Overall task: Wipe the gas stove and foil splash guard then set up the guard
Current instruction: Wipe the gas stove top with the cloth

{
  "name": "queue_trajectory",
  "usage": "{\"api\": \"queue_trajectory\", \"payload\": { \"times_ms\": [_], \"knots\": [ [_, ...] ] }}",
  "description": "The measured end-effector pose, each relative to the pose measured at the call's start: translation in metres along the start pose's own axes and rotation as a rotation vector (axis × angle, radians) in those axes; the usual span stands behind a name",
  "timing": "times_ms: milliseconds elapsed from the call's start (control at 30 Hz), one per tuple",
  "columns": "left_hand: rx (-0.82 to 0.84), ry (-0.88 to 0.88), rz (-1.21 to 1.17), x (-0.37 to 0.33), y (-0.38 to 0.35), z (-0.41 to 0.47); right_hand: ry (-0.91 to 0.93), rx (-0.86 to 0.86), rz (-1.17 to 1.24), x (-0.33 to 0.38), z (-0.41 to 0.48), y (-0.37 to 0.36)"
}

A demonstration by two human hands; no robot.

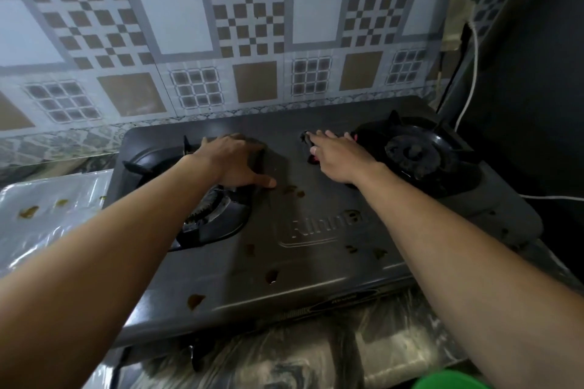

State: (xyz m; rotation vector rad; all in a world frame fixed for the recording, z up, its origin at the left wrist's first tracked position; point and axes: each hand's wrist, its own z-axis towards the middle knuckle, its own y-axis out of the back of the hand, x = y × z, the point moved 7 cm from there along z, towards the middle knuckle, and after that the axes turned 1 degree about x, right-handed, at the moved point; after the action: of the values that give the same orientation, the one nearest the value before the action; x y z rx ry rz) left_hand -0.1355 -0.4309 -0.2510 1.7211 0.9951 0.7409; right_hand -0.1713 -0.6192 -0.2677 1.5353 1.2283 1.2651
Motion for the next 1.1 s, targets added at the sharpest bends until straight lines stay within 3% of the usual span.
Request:
{"api": "queue_trajectory", "payload": {
  "times_ms": [300, 600, 733, 1100],
  "knots": [
    [-0.073, 0.095, -0.104, -0.005, -0.01, -0.02, -0.018, -0.08, 0.03, -0.012, -0.012, -0.008],
    [-0.033, 0.131, -0.155, 0.0, -0.016, -0.04, 0.021, -0.141, 0.07, -0.015, -0.058, -0.018],
    [-0.045, 0.112, -0.121, 0.001, -0.016, -0.048, -0.017, -0.173, -0.058, -0.011, -0.066, -0.019],
    [0.02, 0.151, -0.103, 0.005, -0.027, -0.062, 0.101, -0.086, 0.003, 0.071, -0.022, -0.032]
  ]
}}
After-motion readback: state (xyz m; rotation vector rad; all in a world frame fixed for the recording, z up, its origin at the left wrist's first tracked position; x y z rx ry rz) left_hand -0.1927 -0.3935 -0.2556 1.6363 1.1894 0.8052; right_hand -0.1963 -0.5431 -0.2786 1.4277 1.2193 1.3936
